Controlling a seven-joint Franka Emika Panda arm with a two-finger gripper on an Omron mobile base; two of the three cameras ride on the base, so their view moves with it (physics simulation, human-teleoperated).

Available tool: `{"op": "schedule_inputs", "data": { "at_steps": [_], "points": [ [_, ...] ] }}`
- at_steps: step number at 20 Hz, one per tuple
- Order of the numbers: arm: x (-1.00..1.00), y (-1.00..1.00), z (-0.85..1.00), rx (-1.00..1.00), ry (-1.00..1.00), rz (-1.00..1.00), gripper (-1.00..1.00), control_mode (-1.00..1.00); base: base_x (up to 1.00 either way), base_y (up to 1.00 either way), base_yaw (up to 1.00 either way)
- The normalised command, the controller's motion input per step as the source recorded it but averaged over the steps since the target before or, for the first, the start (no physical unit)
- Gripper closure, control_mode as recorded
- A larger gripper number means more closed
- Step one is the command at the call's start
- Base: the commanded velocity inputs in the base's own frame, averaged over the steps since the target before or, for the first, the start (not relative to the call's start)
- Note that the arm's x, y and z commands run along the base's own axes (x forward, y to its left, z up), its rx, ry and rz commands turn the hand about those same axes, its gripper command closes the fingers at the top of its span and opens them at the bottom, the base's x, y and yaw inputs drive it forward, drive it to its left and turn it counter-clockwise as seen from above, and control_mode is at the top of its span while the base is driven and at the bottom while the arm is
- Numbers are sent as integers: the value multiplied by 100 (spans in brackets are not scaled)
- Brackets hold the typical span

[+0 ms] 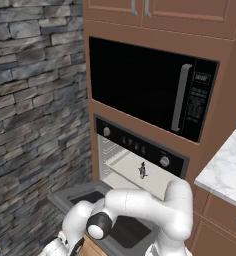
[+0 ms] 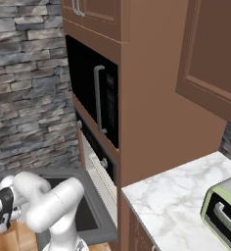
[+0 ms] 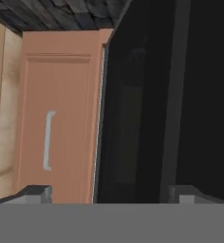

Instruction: Place the fish on the rack of the oven, and slide the rack back inside. Close the oven door.

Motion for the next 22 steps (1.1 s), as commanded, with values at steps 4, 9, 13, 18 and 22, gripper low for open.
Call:
{"op": "schedule_inputs", "data": {
  "at_steps": [4,9,13,18,22],
  "points": [
    [0,-96,19,-11,-20,-25,-100,-100,0,0,0],
    [0,-98,64,-16,-29,-26,-100,-100,0,0,0],
    [0,-82,67,-24,-30,-28,-100,-100,0,0,0],
    [0,-80,60,-30,-21,-33,-100,-100,0,0,0],
    [7,-92,59,-31,-11,-32,-100,-100,0,0,0]
  ]
}}
